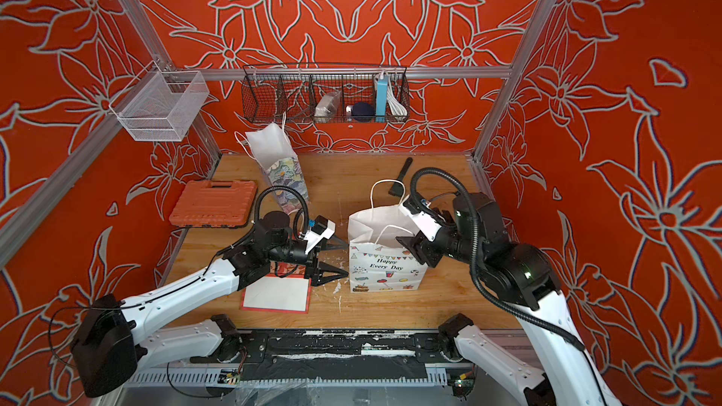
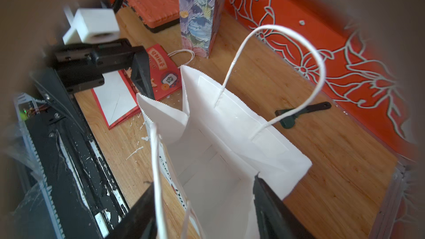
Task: Put away the paper bag
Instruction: Pick up the paper bag from the center of the board.
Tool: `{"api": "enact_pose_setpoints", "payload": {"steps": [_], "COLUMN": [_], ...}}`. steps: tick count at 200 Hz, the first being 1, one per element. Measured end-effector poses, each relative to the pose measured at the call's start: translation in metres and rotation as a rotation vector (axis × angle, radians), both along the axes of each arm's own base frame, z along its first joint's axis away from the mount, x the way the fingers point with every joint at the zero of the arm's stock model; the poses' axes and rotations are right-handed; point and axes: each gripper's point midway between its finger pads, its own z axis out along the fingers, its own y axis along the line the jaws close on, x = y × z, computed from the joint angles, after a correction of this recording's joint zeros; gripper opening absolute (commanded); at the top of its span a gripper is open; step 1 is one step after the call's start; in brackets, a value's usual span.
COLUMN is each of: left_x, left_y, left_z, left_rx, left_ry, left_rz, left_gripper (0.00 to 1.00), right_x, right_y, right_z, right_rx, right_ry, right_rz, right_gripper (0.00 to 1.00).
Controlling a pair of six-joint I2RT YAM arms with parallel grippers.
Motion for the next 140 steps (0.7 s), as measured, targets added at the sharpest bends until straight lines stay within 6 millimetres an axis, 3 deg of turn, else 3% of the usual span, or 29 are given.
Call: {"api": "enact_pose_setpoints", "payload": {"steps": [31, 46, 68, 99, 121, 140], "left_x": [0.016, 0.025, 0.035, 0.039, 0.042, 0.043], "left_y": [-0.012, -0.016, -0.021, -0.024, -0.026, -0.025], "left_z": [-0.010, -0.012, -0.006, 0.006, 0.008, 0.006], "left_rx": [0.023, 0.037, 0.039, 0.025, 0.024, 0.034], "left_ry": [-0.041, -0.057, -0.100, -0.160, -0.168, -0.172], "left_rz": [0.056, 0.090, 0.119, 0.122, 0.123, 0.126], "left_gripper": [0.63, 0.59, 0.51, 0.30, 0.26, 0.12], "right_x": [-0.018, -0.024, -0.022, -0.011, -0.012, -0.015], "right_y": [-0.031, -0.044, -0.050, -0.050, -0.052, -0.053], "right_z": [0.020, 0.021, 0.000, -0.033, -0.048, -0.061], "right_rx": [0.112, 0.167, 0.199, 0.205, 0.233, 0.265], "right_ry": [-0.082, -0.103, -0.043, 0.073, 0.118, 0.144], "right_rz": [-0.151, -0.220, -0.295, -0.380, -0.418, -0.437], "right_gripper": [0.63, 0.61, 0.60, 0.61, 0.61, 0.61]}}
